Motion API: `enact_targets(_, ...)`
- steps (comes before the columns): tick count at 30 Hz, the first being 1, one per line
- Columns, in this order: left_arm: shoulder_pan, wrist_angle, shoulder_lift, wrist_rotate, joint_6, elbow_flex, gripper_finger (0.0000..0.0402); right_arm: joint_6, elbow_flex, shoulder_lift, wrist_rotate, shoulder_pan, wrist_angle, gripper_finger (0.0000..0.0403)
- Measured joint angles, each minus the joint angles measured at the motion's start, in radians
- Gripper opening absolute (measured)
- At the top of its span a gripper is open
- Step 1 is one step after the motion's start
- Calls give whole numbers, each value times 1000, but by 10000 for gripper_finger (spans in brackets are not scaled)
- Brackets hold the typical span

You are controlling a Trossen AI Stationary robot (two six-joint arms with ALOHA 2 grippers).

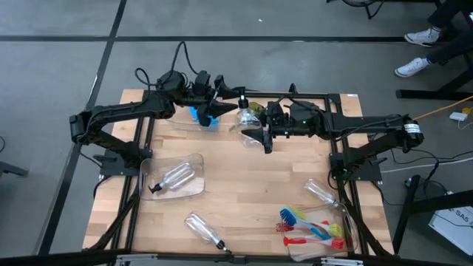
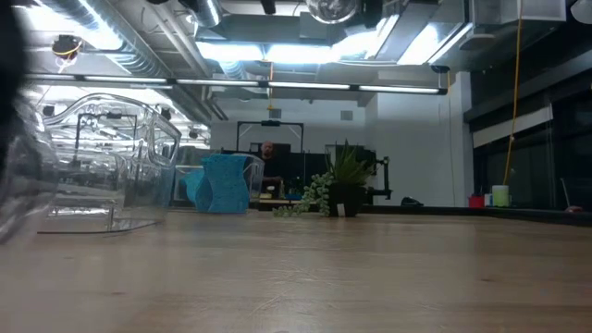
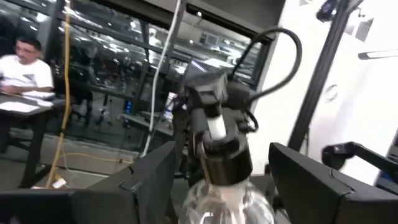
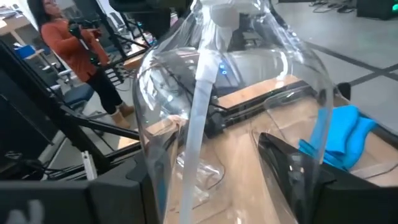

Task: Pick & Place Kitchen Sink Supplies
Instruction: Put the transparent soap dispenser into the middle transparent bin

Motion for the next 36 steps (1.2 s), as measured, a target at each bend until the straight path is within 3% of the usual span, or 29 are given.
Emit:
enact_targets(12,-40,-21,6,-181,68,0,247,-43,0,0,54,0,-62,216)
enact_targets(26,-92,-74,6,-149,50,0,247,-48,0,0,83,-5,-67,216)
enact_targets(36,-95,-66,6,-251,60,0,244,-46,0,0,90,-6,-67,216)
